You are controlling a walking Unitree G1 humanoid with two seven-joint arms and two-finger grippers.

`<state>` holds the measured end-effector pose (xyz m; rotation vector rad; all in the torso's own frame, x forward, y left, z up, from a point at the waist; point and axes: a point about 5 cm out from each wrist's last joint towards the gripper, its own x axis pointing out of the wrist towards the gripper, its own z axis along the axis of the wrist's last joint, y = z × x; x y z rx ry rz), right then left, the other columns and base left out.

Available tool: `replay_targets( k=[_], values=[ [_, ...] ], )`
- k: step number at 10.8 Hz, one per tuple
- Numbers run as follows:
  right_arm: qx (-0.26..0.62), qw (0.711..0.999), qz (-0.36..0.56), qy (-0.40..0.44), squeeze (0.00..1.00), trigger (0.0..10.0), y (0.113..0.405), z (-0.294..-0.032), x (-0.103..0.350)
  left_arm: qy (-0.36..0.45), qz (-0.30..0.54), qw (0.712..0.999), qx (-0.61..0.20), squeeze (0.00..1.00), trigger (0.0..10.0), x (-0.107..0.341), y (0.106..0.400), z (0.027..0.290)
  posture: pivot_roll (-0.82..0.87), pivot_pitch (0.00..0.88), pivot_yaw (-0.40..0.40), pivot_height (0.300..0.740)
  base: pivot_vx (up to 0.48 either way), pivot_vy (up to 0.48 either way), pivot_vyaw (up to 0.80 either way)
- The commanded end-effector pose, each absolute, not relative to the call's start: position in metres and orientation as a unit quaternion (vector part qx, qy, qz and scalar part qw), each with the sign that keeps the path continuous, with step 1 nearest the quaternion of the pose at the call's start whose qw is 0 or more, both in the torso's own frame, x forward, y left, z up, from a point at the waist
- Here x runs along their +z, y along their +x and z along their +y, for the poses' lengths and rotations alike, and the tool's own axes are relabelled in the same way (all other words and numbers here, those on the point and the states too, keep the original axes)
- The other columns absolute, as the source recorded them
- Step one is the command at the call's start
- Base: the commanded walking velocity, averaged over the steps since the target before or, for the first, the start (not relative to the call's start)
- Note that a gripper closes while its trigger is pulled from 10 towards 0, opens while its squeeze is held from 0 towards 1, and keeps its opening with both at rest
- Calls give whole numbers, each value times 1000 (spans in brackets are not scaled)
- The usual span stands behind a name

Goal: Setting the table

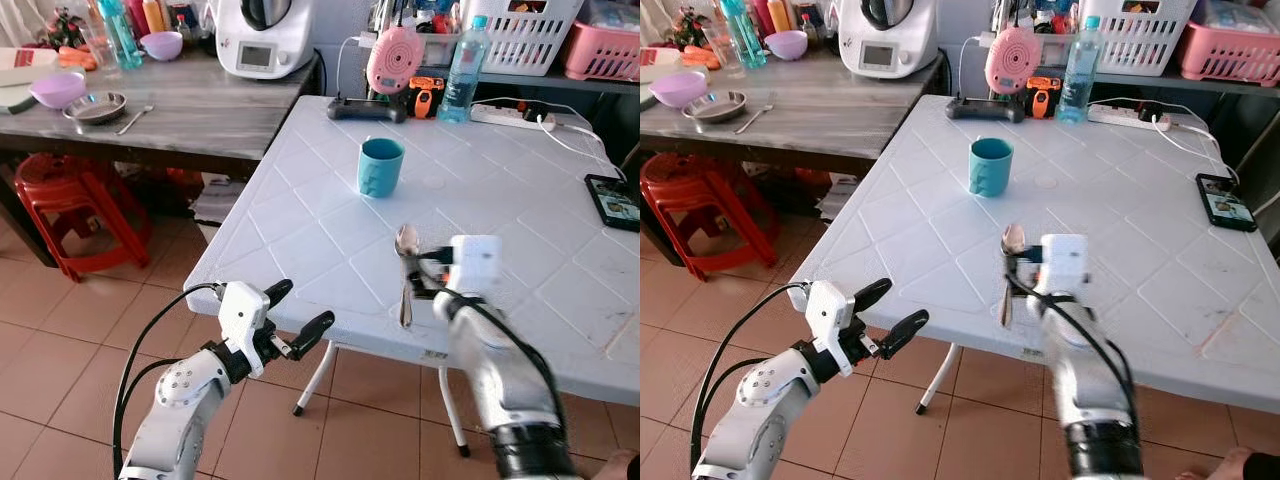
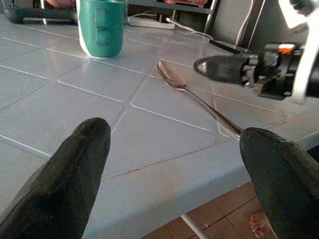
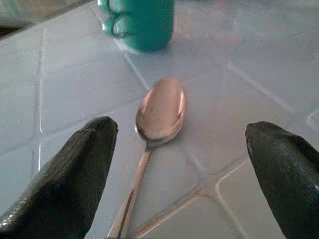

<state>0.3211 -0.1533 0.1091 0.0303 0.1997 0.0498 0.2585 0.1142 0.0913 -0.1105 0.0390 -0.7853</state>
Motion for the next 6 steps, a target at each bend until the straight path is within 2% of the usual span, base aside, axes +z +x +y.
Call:
replay_targets(
  k=[1, 6],
  values=[
    [21, 993, 118, 15, 0, 10000, 324, -151, 106, -55, 13, 923, -381, 0, 10000, 95, 259, 115, 6, 32, 3, 740, 0, 0, 0],
    [37, 987, 151, 34, 0, 10000, 342, -121, 98, -53, 8, 923, -382, 0, 10000, 97, 262, 115, 12, 26, 7, 740, 0, 0, 0]
  ],
)
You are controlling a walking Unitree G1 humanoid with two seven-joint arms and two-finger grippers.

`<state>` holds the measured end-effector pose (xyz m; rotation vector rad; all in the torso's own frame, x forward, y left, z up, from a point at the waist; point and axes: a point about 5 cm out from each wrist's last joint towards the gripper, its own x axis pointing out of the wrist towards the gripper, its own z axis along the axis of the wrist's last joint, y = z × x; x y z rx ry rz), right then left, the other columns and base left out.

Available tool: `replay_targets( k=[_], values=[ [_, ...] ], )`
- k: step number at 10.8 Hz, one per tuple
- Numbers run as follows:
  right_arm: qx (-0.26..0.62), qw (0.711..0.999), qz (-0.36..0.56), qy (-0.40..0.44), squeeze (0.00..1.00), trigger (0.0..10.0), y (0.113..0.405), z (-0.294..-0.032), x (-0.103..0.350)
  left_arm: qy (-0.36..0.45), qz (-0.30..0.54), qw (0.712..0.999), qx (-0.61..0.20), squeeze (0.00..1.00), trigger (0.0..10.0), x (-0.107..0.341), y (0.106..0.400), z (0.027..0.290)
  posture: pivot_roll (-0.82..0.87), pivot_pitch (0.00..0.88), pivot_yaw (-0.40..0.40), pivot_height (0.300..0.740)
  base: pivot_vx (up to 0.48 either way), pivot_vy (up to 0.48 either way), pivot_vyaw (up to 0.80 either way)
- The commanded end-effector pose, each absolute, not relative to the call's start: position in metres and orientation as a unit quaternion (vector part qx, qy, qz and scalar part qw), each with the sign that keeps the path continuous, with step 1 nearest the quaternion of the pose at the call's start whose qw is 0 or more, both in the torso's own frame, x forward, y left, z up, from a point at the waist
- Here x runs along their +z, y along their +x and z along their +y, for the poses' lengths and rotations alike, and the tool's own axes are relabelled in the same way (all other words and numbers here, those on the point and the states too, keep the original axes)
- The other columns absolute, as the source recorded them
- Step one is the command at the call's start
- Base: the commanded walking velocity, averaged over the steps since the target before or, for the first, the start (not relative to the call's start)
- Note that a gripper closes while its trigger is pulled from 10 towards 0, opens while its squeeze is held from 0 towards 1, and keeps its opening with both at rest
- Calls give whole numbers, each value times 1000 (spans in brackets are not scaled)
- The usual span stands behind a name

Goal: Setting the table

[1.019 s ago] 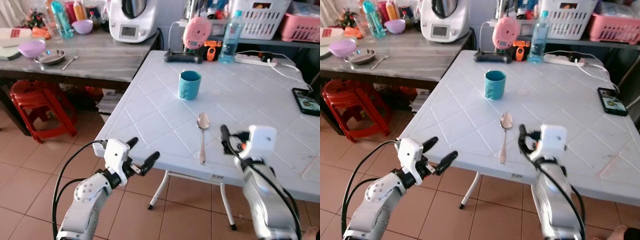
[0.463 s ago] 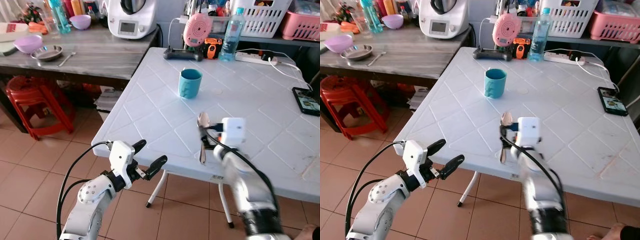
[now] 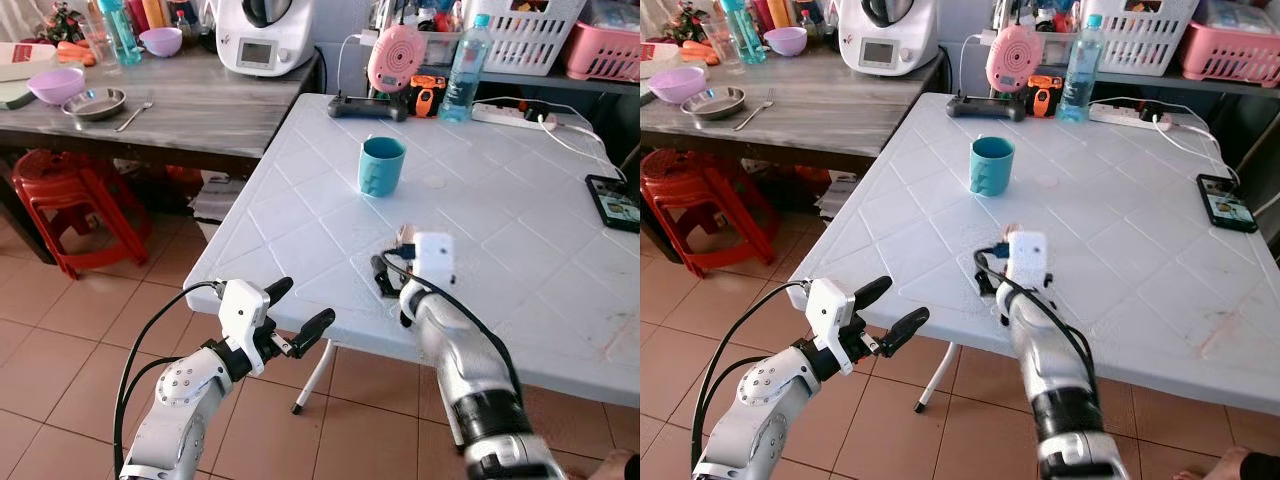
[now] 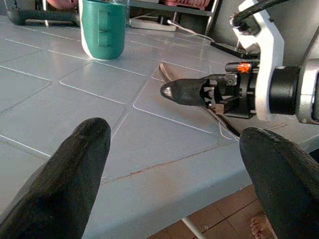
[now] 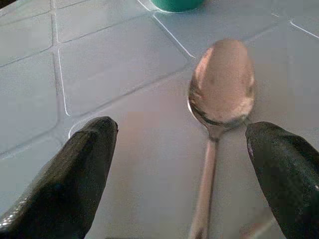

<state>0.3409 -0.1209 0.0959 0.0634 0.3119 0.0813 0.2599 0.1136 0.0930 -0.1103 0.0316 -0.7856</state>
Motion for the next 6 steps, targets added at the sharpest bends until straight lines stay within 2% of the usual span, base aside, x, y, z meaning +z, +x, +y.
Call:
replay_targets(
  k=[1, 3, 5, 6],
  values=[
    [35, 987, 154, 33, 0, 10000, 344, -120, 98, -53, 9, 923, -382, 0, 10000, 98, 262, 115, 13, 26, 6, 740, 0, 0, 0],
    [22, 980, 198, 27, 0, 2157, 344, -120, 88, -54, 8, 922, -384, 0, 10000, 98, 262, 113, 13, 26, 1, 740, 0, 0, 0],
    [6, 976, 214, 23, 0, 0, 339, -125, 78, -55, 9, 921, -387, 0, 10000, 98, 261, 113, 11, 30, 3, 740, 0, 0, 0],
    [-7, 974, 227, 28, 0, 0, 337, -131, 73, -55, 11, 919, -391, 0, 10000, 98, 261, 113, 10, 35, 7, 740, 0, 0, 0]
  ],
)
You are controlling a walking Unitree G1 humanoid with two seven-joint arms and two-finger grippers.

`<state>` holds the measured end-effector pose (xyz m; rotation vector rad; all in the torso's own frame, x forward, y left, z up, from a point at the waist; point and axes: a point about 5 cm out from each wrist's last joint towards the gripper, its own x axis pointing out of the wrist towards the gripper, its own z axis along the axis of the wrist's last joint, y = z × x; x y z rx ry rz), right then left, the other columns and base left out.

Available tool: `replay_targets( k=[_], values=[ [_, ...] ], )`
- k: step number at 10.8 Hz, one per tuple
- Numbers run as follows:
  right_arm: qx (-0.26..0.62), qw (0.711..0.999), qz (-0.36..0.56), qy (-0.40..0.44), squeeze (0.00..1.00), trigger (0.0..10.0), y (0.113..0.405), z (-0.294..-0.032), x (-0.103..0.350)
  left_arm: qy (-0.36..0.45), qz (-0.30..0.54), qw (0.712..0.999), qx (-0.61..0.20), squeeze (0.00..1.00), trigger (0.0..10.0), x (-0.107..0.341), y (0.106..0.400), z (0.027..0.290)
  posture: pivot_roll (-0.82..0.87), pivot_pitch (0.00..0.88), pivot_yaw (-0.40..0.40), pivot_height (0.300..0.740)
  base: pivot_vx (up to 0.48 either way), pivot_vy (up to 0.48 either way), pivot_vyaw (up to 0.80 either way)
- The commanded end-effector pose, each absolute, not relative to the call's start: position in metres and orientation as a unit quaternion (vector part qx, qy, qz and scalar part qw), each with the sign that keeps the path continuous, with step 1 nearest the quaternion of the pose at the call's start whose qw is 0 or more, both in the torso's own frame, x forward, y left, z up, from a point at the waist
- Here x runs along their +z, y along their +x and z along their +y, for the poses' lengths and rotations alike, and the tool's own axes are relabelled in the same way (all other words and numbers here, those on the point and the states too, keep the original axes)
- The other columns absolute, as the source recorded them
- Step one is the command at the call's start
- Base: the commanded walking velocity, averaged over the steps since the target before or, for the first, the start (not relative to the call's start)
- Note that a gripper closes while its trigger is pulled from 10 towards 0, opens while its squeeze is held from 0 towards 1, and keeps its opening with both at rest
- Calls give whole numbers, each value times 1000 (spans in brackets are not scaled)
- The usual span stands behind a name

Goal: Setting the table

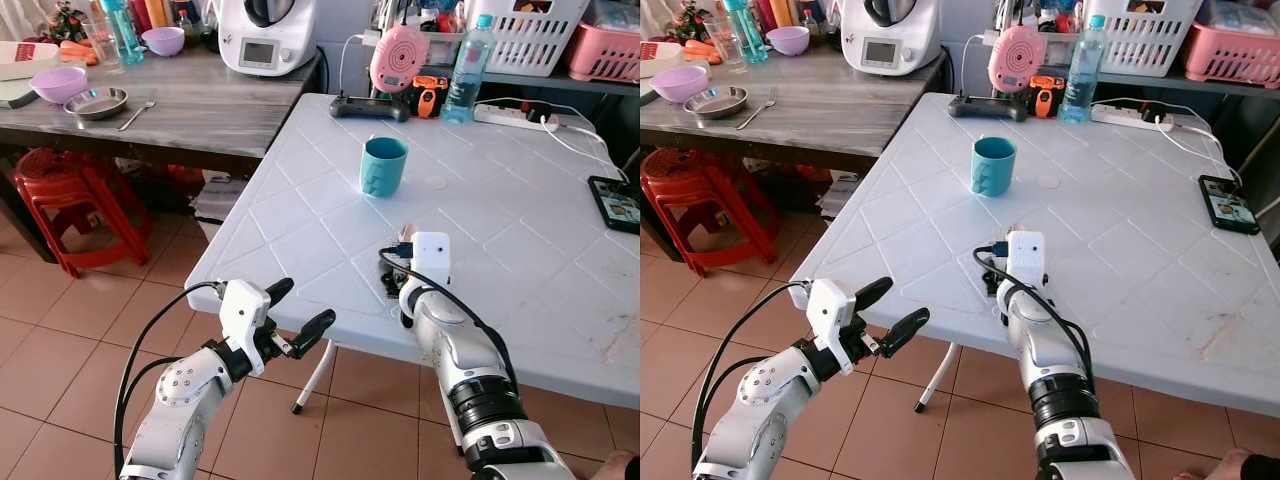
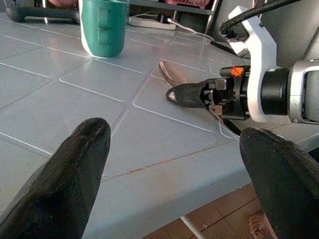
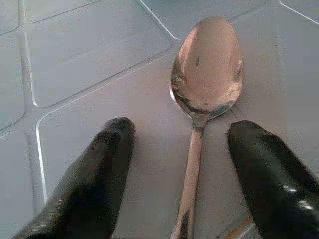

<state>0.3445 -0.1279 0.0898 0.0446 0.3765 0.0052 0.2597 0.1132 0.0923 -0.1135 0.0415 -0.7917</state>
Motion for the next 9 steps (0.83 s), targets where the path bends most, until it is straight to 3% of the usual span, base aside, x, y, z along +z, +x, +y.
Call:
replay_targets(
  k=[1, 2, 3, 9],
  values=[
    [-10, 973, 230, 25, 0, 0, 336, -135, 72, -51, 13, 917, -395, 0, 10000, 98, 261, 114, 9, 36, 9, 740, 0, 0, 0],
    [-2, 969, 246, 9, 0, 1922, 334, -137, 68, -45, 14, 915, -401, 0, 10000, 99, 262, 114, 8, 37, 8, 740, 0, 0, 0],
    [-4, 968, 250, 8, 0, 0, 333, -140, 67, -44, 11, 913, -405, 0, 10000, 101, 263, 115, 8, 37, 8, 740, 0, 0, 0],
    [6, 962, 273, 12, 0, 0, 326, -140, 57, -34, 19, 896, -442, 0, 10000, 101, 264, 114, 8, 36, 13, 740, 0, 0, 0]
  ],
)
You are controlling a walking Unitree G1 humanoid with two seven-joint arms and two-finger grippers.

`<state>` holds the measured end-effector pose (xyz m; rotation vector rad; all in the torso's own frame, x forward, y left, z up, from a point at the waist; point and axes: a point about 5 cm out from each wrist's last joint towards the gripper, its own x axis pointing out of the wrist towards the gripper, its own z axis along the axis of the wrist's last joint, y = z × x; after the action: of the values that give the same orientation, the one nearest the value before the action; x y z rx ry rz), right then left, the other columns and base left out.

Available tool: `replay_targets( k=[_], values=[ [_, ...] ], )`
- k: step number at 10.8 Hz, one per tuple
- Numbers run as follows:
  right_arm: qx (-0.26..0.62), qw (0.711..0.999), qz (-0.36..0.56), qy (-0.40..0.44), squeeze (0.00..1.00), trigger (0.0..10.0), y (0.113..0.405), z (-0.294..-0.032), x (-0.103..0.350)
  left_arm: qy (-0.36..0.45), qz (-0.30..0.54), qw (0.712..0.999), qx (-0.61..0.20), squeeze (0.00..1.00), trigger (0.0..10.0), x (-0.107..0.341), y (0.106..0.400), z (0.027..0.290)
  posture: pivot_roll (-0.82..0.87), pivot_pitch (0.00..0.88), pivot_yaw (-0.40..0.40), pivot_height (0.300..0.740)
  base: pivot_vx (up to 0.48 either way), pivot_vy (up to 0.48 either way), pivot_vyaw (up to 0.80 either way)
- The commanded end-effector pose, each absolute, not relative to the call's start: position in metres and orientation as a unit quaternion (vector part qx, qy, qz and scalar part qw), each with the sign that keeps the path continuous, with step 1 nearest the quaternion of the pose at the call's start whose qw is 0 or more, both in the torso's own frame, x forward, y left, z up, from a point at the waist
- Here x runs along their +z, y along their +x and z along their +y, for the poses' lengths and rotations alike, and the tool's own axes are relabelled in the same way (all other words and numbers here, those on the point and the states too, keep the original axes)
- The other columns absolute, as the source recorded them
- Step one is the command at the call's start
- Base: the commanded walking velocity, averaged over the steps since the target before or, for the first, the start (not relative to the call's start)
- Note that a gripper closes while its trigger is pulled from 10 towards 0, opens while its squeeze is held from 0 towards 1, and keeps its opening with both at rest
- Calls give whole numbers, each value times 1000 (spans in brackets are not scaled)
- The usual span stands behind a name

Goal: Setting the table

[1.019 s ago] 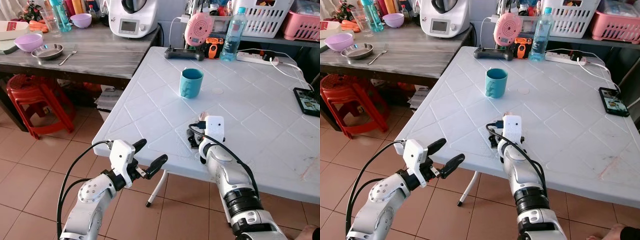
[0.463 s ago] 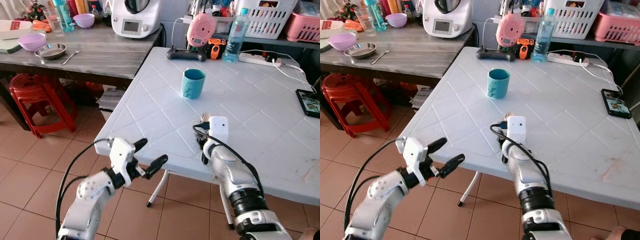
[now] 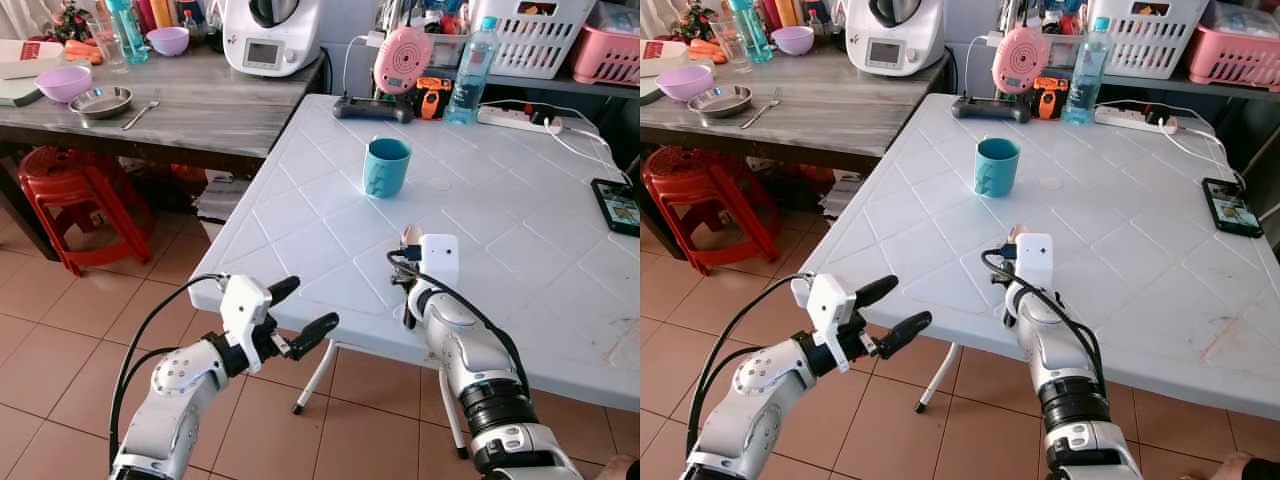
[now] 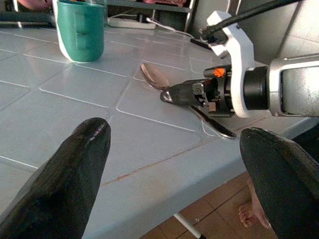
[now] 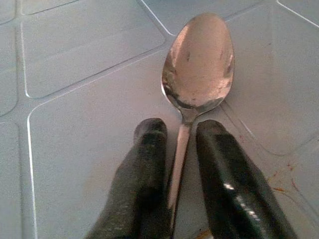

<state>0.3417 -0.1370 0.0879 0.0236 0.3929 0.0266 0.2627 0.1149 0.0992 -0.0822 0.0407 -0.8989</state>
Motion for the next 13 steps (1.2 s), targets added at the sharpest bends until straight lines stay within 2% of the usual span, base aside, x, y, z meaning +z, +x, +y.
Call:
replay_targets(
  k=[1, 6, 8, 9, 10, 11, 13],
  values=[
    [7, 961, 277, 10, 0, 0, 325, -141, 55, -32, 19, 895, -445, 0, 10000, 102, 264, 114, 9, 35, 12, 740, 0, 0, 0],
    [-6, 963, 270, 21, 0, 0, 325, -145, 56, -28, 18, 891, -452, 0, 10000, 102, 265, 114, 7, 30, 17, 740, 0, 0, 0],
    [-20, 967, 253, 17, 0, 0, 323, -151, 60, -17, 7, 909, -417, 0, 10000, 102, 268, 118, 9, 29, 14, 740, 0, 0, 0],
    [-20, 973, 228, 33, 0, 0, 321, -155, 66, -22, 2, 930, -367, 0, 10000, 101, 275, 123, 6, 29, 15, 740, 0, 0, 0],
    [-31, 976, 212, 25, 0, 10000, 320, -159, 69, -23, 1, 939, -344, 0, 10000, 102, 279, 125, 6, 29, 14, 740, 0, 0, 0],
    [-34, 984, 175, 26, 0, 10000, 317, -164, 79, -23, 0, 956, -292, 0, 10000, 102, 285, 128, 4, 28, 15, 740, 0, 0, 0],
    [-73, 992, 104, 8, 0, 10000, 312, -173, 92, -26, 5, 969, -246, 0, 10000, 102, 291, 128, 1, 30, 13, 740, 0, 0, 0]
  ],
)
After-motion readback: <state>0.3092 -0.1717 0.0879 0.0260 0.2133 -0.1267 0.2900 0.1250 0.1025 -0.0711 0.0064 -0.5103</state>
